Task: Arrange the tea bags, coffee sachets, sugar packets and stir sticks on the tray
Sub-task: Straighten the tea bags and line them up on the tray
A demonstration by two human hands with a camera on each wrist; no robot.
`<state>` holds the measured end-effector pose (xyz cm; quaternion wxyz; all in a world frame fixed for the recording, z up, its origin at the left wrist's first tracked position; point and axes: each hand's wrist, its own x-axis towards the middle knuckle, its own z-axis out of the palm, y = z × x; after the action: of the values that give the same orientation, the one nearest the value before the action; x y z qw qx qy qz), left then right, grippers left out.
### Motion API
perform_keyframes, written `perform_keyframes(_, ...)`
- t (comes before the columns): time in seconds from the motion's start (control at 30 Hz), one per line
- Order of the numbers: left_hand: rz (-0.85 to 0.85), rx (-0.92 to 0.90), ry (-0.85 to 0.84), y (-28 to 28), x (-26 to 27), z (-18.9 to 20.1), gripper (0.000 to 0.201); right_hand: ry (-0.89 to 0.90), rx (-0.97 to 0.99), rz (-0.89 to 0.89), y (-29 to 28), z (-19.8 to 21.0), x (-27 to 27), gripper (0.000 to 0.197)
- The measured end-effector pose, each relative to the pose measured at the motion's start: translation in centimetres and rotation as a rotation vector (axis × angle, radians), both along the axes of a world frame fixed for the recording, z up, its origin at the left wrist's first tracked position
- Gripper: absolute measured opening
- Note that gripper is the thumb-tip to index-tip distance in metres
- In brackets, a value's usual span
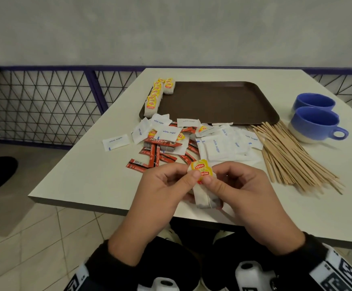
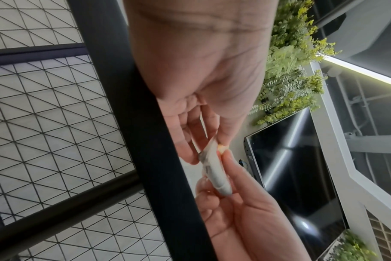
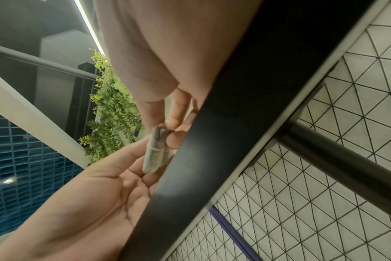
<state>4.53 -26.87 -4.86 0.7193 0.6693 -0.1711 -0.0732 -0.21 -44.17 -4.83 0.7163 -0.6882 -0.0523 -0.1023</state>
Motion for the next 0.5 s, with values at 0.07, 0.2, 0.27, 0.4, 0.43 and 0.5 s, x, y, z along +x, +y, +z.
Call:
perform_keyframes(0.07,0.008,-0.025,0.010,0.06,0.05,0.01,0.021,0.005,0.000,-0.010,0.01,0.07,-0.03,0.011)
perform_keyframes(0.2,0.065,-0.092,0.043,0.15,0.15,0.04,0.023,0.023,-0.042,-0.005,0.13,0.41,-0.14,0.013)
perform_keyframes(0.27,0.094,-0.128,0.068,0.09,0.24,0.06,0.023,0.039,-0.059,0.003,0.30,0.36,-0.12,0.016)
perform_keyframes(0.4,0.111,-0.148,0.090,-0.05,0.30,0.14,0.020,0.070,-0.054,0.003,0.33,-0.06,0.13,0.018)
perform_keyframes(0.43,0.112,-0.149,0.092,-0.06,0.33,0.10,0.019,0.068,-0.045,-0.003,0.30,-0.09,0.18,0.018)
perform_keyframes(0.5,0.111,-0.154,0.094,-0.06,0.37,0.04,0.021,0.056,-0.008,-0.021,0.22,-0.11,0.25,0.019)
